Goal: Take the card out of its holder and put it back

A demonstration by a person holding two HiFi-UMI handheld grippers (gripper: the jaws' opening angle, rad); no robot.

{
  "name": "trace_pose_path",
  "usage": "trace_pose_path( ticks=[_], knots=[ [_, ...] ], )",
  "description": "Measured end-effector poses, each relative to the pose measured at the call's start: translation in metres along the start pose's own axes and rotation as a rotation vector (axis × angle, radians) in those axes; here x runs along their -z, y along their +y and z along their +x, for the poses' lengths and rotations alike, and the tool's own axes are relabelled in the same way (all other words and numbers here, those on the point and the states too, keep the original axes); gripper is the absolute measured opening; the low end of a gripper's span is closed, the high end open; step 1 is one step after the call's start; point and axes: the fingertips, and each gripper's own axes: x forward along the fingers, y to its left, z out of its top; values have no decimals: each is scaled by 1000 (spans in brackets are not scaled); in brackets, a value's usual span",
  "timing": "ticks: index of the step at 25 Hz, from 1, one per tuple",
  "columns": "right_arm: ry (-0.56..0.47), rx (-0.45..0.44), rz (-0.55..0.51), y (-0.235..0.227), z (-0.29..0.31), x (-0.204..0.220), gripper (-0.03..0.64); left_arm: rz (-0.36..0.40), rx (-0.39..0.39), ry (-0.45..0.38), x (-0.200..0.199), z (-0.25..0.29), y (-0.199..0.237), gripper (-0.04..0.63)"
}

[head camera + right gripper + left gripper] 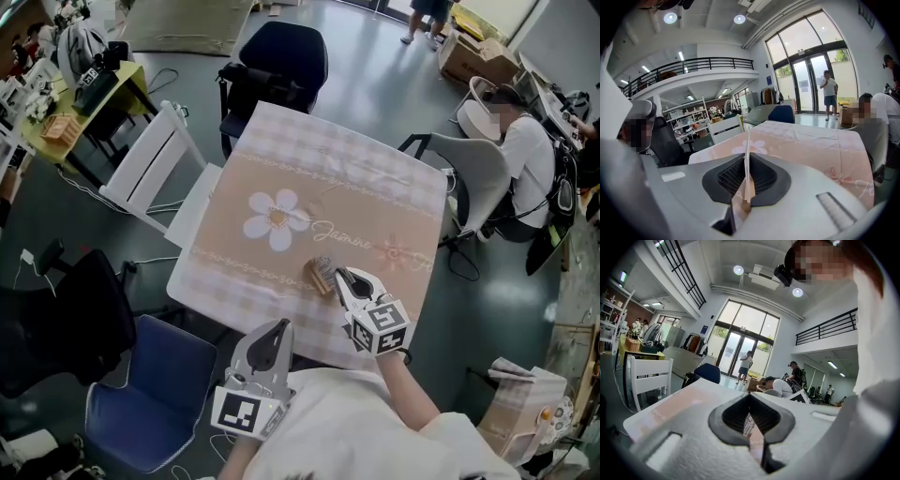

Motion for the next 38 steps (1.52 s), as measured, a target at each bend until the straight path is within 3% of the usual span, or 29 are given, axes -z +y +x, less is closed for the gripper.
trace_pose_path(
  ticks=[17, 23, 38],
  knots=[
    [29, -33, -10, -3, 8, 10, 14, -22, 7, 27, 1, 24, 6, 0],
    [91, -38, -43, 0, 17, 32, 14, -25, 15, 39, 3, 30, 8, 0],
    [67, -47, -17, 0, 17, 28, 37, -25, 1, 36, -1, 27, 13, 0]
  ],
)
